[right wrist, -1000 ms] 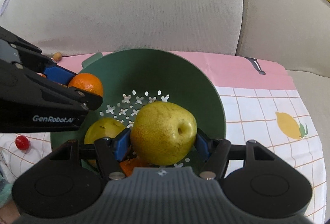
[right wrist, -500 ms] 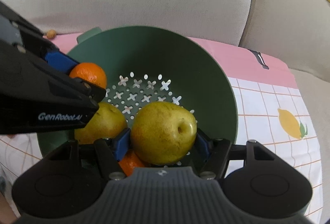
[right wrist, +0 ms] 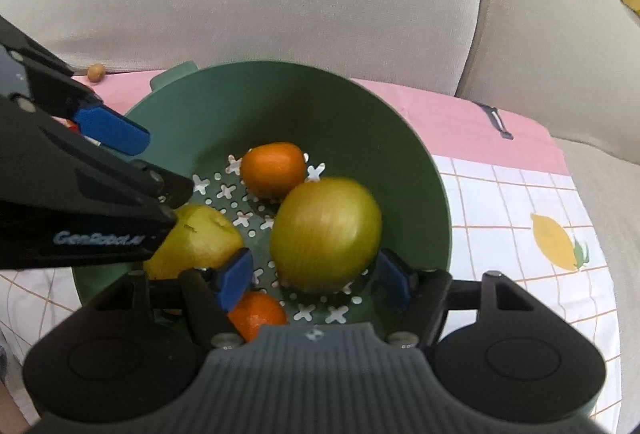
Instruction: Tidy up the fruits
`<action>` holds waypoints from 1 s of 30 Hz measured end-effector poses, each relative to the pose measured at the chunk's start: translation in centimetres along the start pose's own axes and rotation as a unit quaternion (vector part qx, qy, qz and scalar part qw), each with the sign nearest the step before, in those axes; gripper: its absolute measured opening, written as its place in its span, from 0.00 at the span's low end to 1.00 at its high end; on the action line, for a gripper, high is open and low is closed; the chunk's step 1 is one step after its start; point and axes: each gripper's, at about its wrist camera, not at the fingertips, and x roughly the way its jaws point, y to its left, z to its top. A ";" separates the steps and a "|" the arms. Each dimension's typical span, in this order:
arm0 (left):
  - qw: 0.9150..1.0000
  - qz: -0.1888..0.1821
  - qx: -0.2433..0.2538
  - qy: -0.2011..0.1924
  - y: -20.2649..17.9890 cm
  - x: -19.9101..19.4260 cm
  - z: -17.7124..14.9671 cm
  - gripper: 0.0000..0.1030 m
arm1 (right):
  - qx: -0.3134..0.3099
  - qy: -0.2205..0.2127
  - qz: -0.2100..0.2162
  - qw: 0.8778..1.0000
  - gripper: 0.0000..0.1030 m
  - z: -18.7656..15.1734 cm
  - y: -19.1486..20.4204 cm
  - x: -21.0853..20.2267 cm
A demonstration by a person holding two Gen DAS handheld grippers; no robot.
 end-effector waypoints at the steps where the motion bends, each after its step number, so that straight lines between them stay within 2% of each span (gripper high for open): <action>1: 1.000 0.000 -0.001 -0.004 0.1 -0.4 -0.2 0.50 | 0.000 -0.002 -0.001 1.000 0.72 -0.1 0.1 -0.1; 5: 1.000 -0.002 -0.004 -0.020 0.4 -1.9 -0.9 0.51 | -0.003 -0.007 -0.005 1.000 0.73 -0.3 0.4 -0.3; 6: 1.000 0.006 -0.002 -0.024 0.5 -2.4 -1.1 0.54 | -0.003 -0.011 -0.006 1.000 0.74 -0.4 0.4 -0.4; 8: 0.999 0.023 0.004 -0.036 0.7 -3.3 -1.6 0.55 | -0.001 -0.019 -0.010 1.000 0.81 -0.3 0.2 -0.6; 10: 0.998 0.031 -0.002 -0.047 1.2 -4.5 -2.2 0.56 | 0.005 -0.027 -0.010 1.000 0.82 -0.4 0.0 -1.0; 18: 0.991 0.053 -0.092 -0.077 5.1 -8.0 -5.8 0.56 | 0.010 -0.041 -0.002 0.999 0.85 -1.3 0.8 -2.8; 24: 0.982 0.086 -0.122 -0.117 6.9 -10.7 -8.7 0.62 | 0.008 -0.067 0.015 0.998 0.87 -2.3 2.0 -5.1; 30: 0.973 0.092 -0.166 -0.130 9.1 -12.4 -12.0 0.62 | -0.019 -0.098 0.027 0.995 0.87 -2.7 4.0 -7.3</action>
